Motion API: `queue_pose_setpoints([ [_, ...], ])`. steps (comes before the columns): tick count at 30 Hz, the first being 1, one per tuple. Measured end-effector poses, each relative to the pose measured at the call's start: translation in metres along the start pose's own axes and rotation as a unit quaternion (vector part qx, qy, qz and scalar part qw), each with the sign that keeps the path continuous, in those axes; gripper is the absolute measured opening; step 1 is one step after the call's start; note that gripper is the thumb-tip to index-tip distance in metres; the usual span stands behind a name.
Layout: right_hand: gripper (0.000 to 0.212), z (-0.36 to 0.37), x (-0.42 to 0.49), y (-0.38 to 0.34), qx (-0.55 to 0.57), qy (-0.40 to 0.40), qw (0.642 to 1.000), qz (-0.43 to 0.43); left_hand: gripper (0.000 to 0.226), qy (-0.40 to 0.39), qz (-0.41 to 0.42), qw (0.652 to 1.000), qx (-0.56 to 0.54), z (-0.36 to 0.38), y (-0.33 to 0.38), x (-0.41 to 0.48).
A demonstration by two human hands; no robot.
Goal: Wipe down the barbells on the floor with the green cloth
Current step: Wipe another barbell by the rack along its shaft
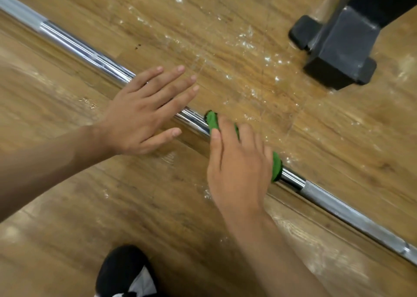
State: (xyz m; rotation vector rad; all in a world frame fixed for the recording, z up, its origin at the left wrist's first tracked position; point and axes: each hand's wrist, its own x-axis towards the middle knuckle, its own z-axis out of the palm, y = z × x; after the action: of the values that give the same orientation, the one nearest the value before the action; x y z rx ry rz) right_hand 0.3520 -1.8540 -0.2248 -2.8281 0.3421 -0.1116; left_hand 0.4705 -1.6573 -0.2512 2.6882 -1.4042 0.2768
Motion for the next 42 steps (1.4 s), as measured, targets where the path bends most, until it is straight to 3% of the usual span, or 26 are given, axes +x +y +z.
queue_pose_setpoints([
  [5, 0.050, -0.026, -0.026, 0.070, -0.005, 0.008, 0.994, 0.106, 0.073, 0.018, -0.028, 0.999, -0.016, 0.003, 0.006, 0.002],
  [8, 0.051, -0.014, -0.016, 0.049, -0.007, 0.022, 0.992, 0.124, 0.074, 0.035, -0.054, 0.997, -0.046, 0.004, 0.014, 0.004],
  [10, 0.049, -0.003, -0.005, 0.020, 0.014, 0.025, 0.996, 0.086, 0.075, 0.051, -0.071, 0.995, -0.056, 0.006, 0.018, 0.004],
  [13, 0.044, -0.005, 0.016, -0.024, 0.193, 0.071, 0.978, 0.043, 0.073, 0.063, -0.068, 0.994, -0.055, 0.007, 0.018, 0.004],
  [15, 0.039, -0.019, 0.025, -0.042, 0.347, 0.088, 0.932, 0.054, 0.071, 0.064, -0.068, 0.994, -0.062, 0.008, 0.017, 0.003],
  [17, 0.037, -0.026, 0.026, -0.040, 0.410, 0.072, 0.906, 0.080, 0.071, 0.067, -0.081, 0.992, -0.067, 0.008, 0.019, 0.005],
  [19, 0.039, -0.023, 0.017, -0.020, 0.311, 0.030, 0.945, 0.097, 0.071, 0.075, -0.088, 0.991, -0.065, 0.009, 0.021, 0.006],
  [21, 0.039, -0.023, 0.002, 0.012, 0.090, -0.004, 0.991, 0.095, 0.071, 0.081, -0.089, 0.991, -0.063, 0.011, 0.022, 0.006],
  [23, 0.038, -0.027, -0.011, 0.040, 0.003, -0.026, 0.994, 0.102, 0.070, 0.084, -0.088, 0.991, -0.061, 0.012, 0.021, 0.005],
  [28, 0.047, -0.036, -0.026, 0.065, 0.007, -0.003, 0.994, 0.110, 0.071, 0.086, -0.088, 0.991, -0.052, 0.013, 0.021, 0.005],
  [36, 0.047, -0.004, 0.023, -0.026, -0.004, -0.039, 0.999, 0.006, 0.071, 0.076, -0.071, 0.993, -0.059, 0.010, 0.018, 0.001],
  [39, 0.039, -0.020, -0.002, 0.015, -0.027, -0.028, 0.999, 0.009, 0.070, 0.072, -0.067, 0.993, -0.057, 0.010, 0.017, -0.005],
  [42, 0.042, -0.039, -0.034, 0.067, -0.064, -0.034, 0.995, 0.070, 0.070, 0.085, -0.074, 0.992, -0.053, 0.013, 0.023, -0.008],
])
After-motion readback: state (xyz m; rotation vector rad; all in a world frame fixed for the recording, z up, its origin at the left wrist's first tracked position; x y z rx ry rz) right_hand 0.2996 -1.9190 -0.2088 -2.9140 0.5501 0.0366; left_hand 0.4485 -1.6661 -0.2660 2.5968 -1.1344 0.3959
